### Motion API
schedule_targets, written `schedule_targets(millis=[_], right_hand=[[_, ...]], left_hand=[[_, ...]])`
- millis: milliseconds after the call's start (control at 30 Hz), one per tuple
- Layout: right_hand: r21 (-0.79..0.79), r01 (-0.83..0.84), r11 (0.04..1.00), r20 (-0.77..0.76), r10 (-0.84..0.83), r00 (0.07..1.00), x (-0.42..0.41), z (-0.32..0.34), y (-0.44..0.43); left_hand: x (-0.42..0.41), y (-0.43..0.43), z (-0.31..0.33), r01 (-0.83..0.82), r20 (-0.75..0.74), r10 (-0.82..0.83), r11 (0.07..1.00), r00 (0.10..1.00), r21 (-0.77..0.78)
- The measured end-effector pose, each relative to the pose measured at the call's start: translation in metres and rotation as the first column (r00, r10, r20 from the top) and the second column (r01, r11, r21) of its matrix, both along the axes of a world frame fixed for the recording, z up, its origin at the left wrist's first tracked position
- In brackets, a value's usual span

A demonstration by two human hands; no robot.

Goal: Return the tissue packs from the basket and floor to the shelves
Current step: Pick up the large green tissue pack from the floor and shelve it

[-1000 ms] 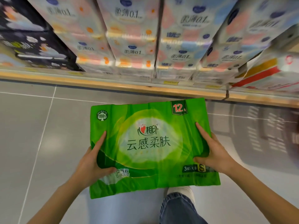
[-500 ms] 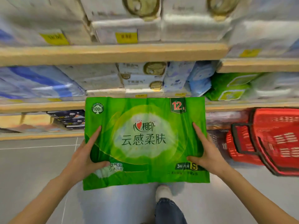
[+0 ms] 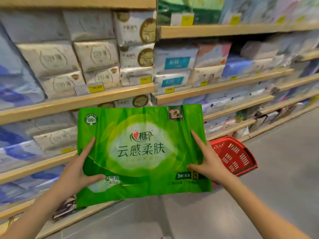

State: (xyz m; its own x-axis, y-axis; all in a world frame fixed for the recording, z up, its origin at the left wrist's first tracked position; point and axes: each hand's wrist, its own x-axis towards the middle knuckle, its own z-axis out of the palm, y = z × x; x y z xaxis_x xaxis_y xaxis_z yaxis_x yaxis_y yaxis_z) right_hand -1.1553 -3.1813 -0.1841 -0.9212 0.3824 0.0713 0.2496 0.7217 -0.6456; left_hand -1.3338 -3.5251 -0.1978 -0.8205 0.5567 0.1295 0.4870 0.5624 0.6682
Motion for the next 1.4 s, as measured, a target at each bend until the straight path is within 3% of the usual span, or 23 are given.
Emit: schedule_targets(millis=[400,733,1000,1400], right_hand=[[0.056,0.373,0.926,-0.209,-0.354,0.912,0.153,0.106,0.058],[0.109,0.654,0.748,-0.274,-0.610,0.743,0.309,0.156,0.144],[0.172,0.749,0.640,-0.326,-0.680,0.656,0.415,0.176,0.233],[0.184,0.788,0.588,-0.328,-0.719,0.613,0.471,0.196,0.379]], left_hand=[[0.029,0.154,0.132,0.412,-0.210,-0.403,0.911,0.891,-0.003],[0.121,0.344,0.182,0.693,-0.293,-0.650,0.717,0.701,0.067],[0.211,0.485,0.195,0.792,-0.383,-0.711,0.601,0.589,0.103],[0.262,0.654,0.206,0.810,-0.383,-0.723,0.571,0.575,0.138]])
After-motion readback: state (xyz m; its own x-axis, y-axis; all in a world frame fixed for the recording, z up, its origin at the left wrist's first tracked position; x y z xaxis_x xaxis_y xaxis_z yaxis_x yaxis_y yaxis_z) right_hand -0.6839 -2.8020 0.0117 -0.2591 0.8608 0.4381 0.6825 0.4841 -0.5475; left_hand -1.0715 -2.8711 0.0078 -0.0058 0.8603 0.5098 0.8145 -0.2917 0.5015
